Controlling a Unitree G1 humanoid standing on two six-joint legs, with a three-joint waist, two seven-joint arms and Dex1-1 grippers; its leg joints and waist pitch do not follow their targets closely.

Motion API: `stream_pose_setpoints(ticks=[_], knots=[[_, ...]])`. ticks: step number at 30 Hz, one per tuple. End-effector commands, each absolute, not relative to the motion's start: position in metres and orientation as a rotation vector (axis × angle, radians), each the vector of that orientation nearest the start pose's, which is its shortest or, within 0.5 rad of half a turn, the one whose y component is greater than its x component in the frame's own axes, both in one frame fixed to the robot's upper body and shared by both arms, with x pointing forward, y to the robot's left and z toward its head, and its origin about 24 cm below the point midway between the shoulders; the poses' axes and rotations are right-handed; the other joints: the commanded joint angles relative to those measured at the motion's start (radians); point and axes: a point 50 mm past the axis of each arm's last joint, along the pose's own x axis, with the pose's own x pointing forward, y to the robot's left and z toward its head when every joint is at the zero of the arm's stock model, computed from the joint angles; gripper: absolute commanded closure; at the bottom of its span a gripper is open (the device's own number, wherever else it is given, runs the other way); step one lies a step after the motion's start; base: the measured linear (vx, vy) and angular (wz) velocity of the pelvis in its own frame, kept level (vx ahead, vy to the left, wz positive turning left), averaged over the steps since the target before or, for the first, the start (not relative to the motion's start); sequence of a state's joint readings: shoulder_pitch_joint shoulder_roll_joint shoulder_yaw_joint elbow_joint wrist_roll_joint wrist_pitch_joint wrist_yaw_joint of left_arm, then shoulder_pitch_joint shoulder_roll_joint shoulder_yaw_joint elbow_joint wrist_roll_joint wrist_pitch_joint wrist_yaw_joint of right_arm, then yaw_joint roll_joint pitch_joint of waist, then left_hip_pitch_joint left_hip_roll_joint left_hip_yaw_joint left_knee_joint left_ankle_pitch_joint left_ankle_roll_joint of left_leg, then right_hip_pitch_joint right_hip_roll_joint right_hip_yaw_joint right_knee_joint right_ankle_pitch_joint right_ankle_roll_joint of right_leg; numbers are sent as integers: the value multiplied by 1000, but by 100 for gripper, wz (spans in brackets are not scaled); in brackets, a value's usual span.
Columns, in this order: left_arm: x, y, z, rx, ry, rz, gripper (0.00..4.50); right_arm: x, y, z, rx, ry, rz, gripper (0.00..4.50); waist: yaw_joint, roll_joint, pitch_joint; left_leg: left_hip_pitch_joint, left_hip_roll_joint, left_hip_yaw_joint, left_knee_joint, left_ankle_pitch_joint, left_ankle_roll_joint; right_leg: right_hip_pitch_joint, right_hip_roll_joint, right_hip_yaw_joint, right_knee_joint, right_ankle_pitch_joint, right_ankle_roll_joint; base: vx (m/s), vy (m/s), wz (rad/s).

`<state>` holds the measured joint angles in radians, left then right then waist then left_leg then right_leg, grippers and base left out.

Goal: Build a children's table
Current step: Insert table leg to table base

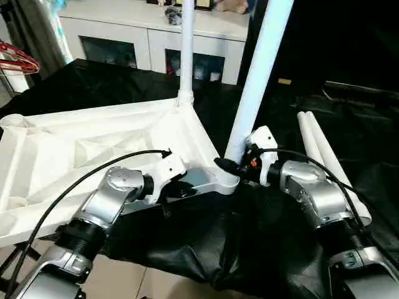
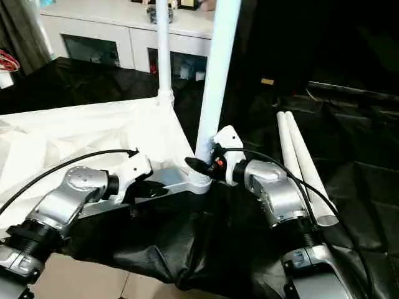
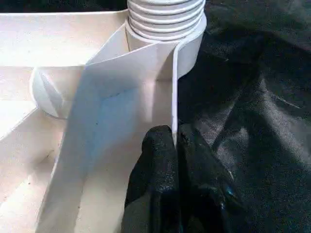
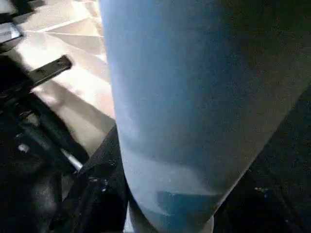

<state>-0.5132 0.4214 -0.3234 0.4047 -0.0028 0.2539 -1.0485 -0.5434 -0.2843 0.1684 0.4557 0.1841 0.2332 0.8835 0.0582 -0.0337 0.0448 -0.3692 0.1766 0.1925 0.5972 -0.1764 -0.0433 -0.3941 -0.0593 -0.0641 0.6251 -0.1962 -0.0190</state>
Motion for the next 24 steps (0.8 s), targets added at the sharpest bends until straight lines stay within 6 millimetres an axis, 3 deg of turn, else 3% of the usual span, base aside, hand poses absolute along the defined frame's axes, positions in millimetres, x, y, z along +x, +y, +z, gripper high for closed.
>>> stream_pose_setpoints(ticks=[1,3,10,13,17,22,23,24], knots=[[305,128,61,427,416,-1258,450,308,-114,34,-95,432,1118,262,4,-1,-51,16,60,-32,-73,-267,3,35,-95,58,-96,-327,-167,0,0,0],[299,131,68,475,405,-1333,450,300,-115,37,-81,408,1241,262,7,3,-53,16,64,-34,-73,-267,9,38,-97,58,-92,-301,-175,0,0,0],[293,133,79,486,396,-1411,450,286,-119,35,-59,435,1369,262,7,5,-50,20,65,-33,-77,-289,-1,36,-95,58,-93,-304,-189,0,0,0],[295,134,81,488,394,-1394,450,282,-120,32,-53,439,1393,262,9,10,-49,23,65,-34,-79,-307,-10,32,-93,58,-94,-312,-193,0,0,0],[302,135,81,488,383,-1320,450,286,-119,31,-49,424,1356,262,8,9,-47,28,64,-35,-79,-339,-20,29,-95,57,-99,-350,-192,0,0,0],[308,133,82,470,360,-1250,450,295,-118,32,-18,386,1267,262,4,8,-41,30,64,-42,-83,-393,-34,27,-98,53,-111,-454,-163,0,0,0],[315,129,83,442,349,-1162,450,307,-117,31,-20,366,1148,262,1,2,-42,30,66,-42,-83,-394,-40,26,-100,53,-110,-459,-164,0,0,0],[322,125,85,418,341,-1078,450,321,-116,30,-32,357,1004,262,-5,7,-40,33,63,-44,-82,-412,-50,20,-100,50,-110,-483,-169,0,0,0]])
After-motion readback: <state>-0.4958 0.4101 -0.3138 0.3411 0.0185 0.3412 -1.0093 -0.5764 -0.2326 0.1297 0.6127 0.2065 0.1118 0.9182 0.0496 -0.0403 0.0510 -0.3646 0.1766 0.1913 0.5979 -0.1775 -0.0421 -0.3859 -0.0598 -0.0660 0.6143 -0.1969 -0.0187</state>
